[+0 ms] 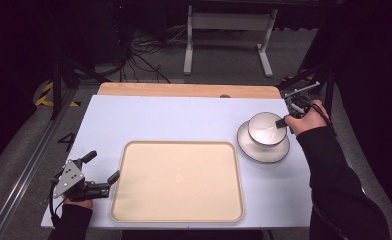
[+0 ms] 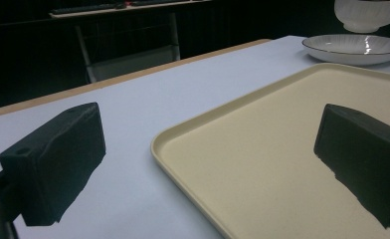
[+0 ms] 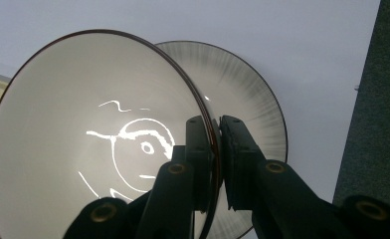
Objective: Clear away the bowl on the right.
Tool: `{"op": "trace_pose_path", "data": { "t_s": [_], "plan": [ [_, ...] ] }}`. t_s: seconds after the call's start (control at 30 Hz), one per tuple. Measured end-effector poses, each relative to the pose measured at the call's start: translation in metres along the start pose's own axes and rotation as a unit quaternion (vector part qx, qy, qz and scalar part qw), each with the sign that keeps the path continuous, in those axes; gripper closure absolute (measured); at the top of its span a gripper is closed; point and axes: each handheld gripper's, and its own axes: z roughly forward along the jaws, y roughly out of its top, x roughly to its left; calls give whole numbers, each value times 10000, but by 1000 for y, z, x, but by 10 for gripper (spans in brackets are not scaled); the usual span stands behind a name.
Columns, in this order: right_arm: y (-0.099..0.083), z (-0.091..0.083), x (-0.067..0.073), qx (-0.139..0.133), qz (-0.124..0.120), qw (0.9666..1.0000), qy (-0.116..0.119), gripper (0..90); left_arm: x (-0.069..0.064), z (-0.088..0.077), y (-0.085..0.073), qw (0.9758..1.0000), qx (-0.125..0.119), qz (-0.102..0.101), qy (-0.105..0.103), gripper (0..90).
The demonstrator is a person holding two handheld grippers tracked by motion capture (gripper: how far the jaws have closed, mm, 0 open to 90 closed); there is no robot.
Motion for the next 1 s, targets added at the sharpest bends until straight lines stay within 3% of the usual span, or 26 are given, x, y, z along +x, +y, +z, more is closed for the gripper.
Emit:
{"op": "trace_pose_path", "data": {
  "t_s": [0.3,0.67,0.83,1.0],
  "plan": [
    [1,-10,11,-23,-28,10000,86,826,0,0,0,10000,0,17,-10,3],
    [4,-14,47,35,-261,9991,336,825,0,0,0,10000,4,16,-14,3],
    [5,-17,70,100,-333,9976,591,824,0,0,0,10000,-1,16,-17,3],
    [6,-18,85,114,-455,9963,724,824,0,0,0,10000,-1,20,-19,3]
  ]
}}
